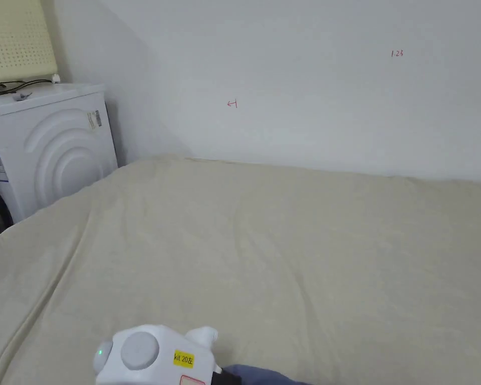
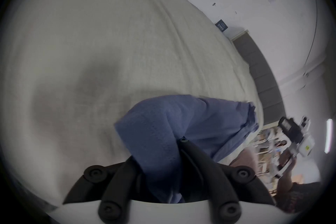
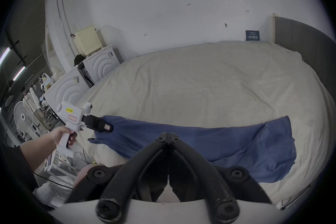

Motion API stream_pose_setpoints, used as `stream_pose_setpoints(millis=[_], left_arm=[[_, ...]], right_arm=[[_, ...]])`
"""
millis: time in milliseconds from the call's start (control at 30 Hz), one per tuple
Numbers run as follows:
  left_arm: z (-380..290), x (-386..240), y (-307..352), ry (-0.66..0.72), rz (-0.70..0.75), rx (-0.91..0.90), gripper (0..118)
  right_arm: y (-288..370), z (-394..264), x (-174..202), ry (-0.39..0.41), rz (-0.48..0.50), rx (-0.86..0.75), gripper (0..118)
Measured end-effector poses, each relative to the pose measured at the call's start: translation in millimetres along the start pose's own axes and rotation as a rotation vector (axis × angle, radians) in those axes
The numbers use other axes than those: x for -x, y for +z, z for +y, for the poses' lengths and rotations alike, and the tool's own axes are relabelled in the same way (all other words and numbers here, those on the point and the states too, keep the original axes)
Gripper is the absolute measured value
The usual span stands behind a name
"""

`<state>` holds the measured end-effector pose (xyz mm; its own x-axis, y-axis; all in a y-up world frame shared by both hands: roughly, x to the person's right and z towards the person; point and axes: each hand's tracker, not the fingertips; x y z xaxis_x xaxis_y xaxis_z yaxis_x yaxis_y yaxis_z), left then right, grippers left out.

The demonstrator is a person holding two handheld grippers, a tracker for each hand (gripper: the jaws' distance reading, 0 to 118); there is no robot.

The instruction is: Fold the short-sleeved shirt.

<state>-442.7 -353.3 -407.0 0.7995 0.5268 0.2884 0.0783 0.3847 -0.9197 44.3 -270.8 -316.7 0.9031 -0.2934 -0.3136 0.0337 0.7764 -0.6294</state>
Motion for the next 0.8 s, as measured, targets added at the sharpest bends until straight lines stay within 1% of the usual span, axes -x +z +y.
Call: stream_pose_setpoints(millis=[100,167,233,367,433,467,500,600,667,800], left_arm=[[3.8,-18.3,28.0,-0.113,0.180,0.003,8],[6.4,-25.0,44.3,-0.151,0.336,0.016,8],[5.5,-29.0,57.1,-0.180,0.435,0.012,8],[9.4,-37.9,69.6,-0.145,0.524,0.032,8],[13.3,-53.0,63.0,-0.184,0.566,0.026,8],[15.2,-68.1,55.2,-0.231,0.598,0.020,8],[17.9,-81.7,47.2,-0.257,0.589,0.024,8],[31.1,-128.7,13.6,-0.296,0.413,0.079,8],[44.2,-152.7,-18.7,-0.323,0.336,0.124,8],[65.2,-198.3,-89.3,-0.367,0.247,0.231,8]], right_arm=[[1.8,-0.4,1.5,0.008,0.019,-0.008,0],[3.1,-2.1,2.4,0.010,0.031,-0.016,0],[5.2,-4.1,2.0,0.010,0.041,-0.029,0],[8.3,-5.2,-3.5,-0.003,0.057,-0.032,0],[11.4,-6.1,-7.2,-0.018,0.061,-0.034,0],[13.5,-7.0,-9.1,-0.023,0.062,-0.039,0],[15.2,-7.9,-11.1,-0.028,0.062,-0.044,0],[19.9,-11.3,-16.2,-0.049,0.063,-0.052,0],[21.9,-13.9,-19.4,-0.078,0.070,-0.056,0],[30.0,-17.4,-23.1,-0.119,0.084,-0.079,0]])
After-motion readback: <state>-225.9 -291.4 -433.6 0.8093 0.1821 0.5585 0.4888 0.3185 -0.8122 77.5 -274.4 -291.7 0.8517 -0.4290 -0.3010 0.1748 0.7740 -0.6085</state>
